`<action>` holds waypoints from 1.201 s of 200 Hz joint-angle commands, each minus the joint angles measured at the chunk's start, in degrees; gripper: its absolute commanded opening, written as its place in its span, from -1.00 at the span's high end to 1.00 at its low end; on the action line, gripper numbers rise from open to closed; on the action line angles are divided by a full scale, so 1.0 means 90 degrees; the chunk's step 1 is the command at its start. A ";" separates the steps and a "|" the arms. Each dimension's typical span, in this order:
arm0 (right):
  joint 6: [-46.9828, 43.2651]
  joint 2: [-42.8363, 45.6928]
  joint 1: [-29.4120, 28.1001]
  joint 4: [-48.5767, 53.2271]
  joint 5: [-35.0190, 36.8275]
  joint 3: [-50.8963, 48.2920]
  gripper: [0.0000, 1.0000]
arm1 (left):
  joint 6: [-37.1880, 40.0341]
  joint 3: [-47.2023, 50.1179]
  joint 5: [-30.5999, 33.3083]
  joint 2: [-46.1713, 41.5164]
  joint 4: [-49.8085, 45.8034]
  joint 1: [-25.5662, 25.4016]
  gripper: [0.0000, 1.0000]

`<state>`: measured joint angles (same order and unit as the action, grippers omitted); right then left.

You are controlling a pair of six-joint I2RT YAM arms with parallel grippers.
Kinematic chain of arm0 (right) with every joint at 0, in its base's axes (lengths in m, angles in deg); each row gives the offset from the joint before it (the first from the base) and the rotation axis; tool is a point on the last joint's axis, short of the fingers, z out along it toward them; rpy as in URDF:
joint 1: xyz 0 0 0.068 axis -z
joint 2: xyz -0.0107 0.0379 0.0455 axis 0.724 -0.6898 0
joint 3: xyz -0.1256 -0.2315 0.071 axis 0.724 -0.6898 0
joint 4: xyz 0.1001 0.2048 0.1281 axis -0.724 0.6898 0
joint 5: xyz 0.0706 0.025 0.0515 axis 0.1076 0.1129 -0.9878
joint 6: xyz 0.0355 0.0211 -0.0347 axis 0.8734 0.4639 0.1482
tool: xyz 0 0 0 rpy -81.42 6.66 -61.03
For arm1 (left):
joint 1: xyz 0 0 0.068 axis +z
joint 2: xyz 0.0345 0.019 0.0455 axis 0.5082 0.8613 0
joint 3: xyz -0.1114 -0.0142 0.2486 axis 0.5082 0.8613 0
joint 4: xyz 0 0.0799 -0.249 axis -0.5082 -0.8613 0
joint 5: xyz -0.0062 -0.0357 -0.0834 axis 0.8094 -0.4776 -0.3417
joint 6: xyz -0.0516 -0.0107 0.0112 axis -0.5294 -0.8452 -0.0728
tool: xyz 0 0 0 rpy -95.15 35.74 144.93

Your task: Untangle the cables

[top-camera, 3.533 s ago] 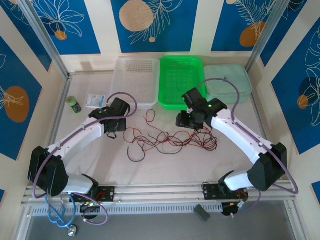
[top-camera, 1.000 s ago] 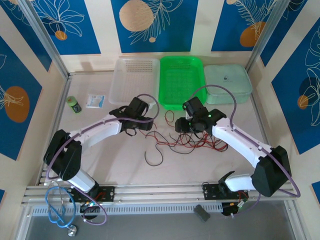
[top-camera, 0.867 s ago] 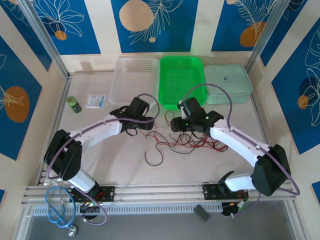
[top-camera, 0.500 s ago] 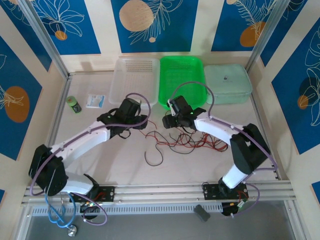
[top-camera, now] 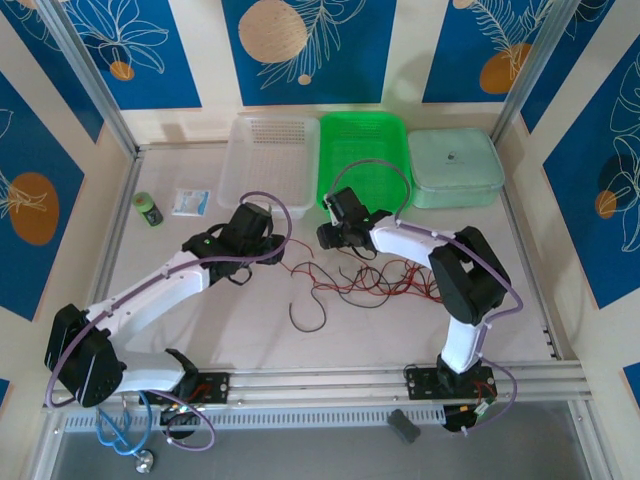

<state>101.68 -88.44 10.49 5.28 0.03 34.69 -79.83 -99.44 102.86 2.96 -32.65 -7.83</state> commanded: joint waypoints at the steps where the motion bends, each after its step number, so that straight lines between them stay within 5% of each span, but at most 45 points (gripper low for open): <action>1: 0.0059 -0.0065 -0.0036 -0.0047 0.0091 0.0163 0.07 | -0.0093 0.0070 0.0177 -0.0198 -0.0146 0.0031 -0.49; 42: 0.0200 0.0191 -0.0072 0.0194 0.0069 0.0236 1.00 | -0.0112 0.0072 0.0187 -0.0220 -0.0151 0.0029 -0.49; 143: 0.0334 0.2193 -0.0116 0.2184 -0.0484 0.1654 1.00 | -0.0032 0.0421 -0.0429 -0.0460 0.0504 -0.0010 -0.47; 240: 0.1346 0.2562 0.1202 0.4094 -0.3789 0.3549 1.00 | 0.0429 0.0510 -0.1232 -0.0238 0.1395 -0.0409 -0.49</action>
<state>109.86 -66.67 18.57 36.47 -21.43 63.23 -78.43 -95.16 95.10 -0.19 -24.33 -9.73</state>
